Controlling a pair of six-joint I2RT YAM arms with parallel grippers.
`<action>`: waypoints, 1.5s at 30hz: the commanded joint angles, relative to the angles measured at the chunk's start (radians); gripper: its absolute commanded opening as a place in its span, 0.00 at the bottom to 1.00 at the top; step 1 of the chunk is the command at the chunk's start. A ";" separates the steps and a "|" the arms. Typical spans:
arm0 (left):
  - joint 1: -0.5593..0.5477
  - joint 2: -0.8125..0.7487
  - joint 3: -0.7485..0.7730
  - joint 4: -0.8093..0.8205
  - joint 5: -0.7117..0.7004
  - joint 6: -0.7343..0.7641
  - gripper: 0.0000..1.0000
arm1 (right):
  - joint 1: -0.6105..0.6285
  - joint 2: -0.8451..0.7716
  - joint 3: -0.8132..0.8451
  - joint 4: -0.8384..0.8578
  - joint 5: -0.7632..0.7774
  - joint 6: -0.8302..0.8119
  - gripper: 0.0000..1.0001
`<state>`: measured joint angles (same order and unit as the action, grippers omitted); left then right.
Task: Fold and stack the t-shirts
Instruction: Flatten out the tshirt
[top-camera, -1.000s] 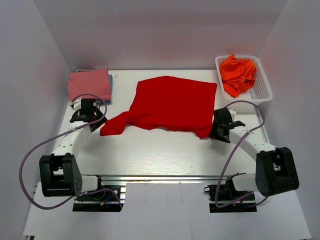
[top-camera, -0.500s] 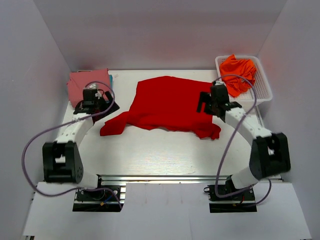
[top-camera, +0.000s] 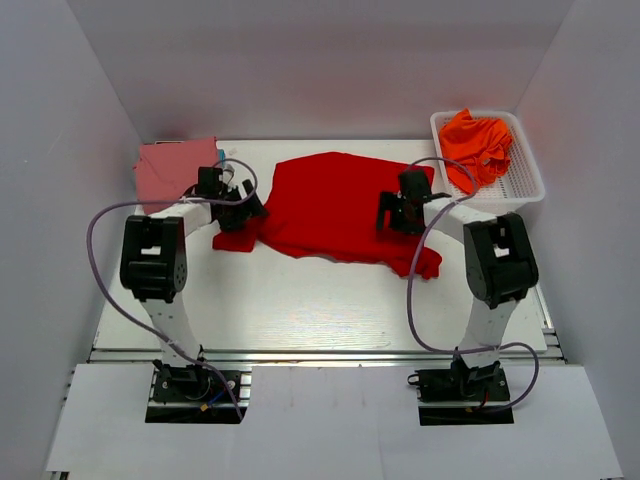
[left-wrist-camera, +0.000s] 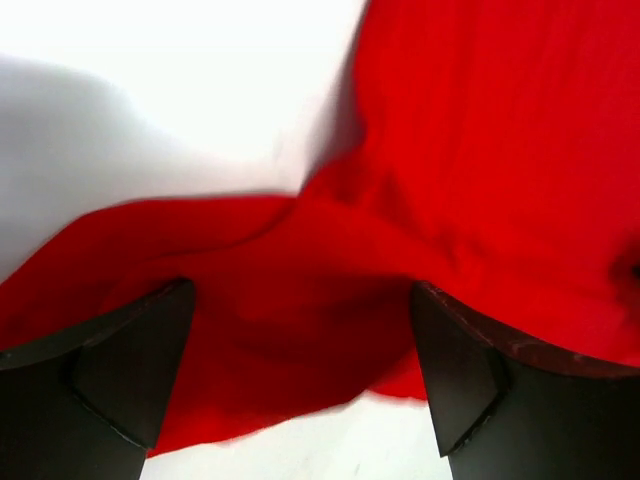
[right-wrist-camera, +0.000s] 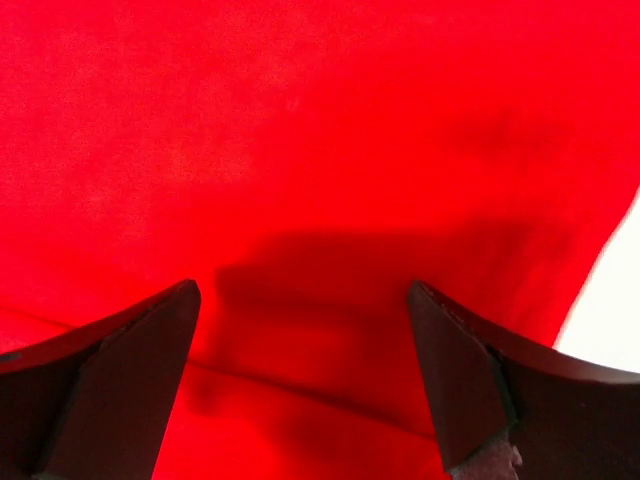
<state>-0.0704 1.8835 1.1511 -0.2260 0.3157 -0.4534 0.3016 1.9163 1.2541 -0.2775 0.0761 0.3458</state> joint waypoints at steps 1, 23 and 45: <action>-0.006 0.146 0.099 -0.003 -0.003 0.009 1.00 | 0.007 -0.091 -0.134 -0.015 -0.108 0.031 0.90; -0.130 0.816 1.121 0.048 0.166 0.096 1.00 | 0.447 -0.186 -0.260 0.175 -0.451 -0.200 0.90; -0.140 -0.073 0.364 -0.150 -0.159 0.191 1.00 | 0.222 -0.375 -0.271 0.132 0.036 0.058 0.90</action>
<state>-0.2073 1.9167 1.7004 -0.3077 0.2245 -0.2340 0.5522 1.5841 1.0153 -0.1322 0.0483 0.3508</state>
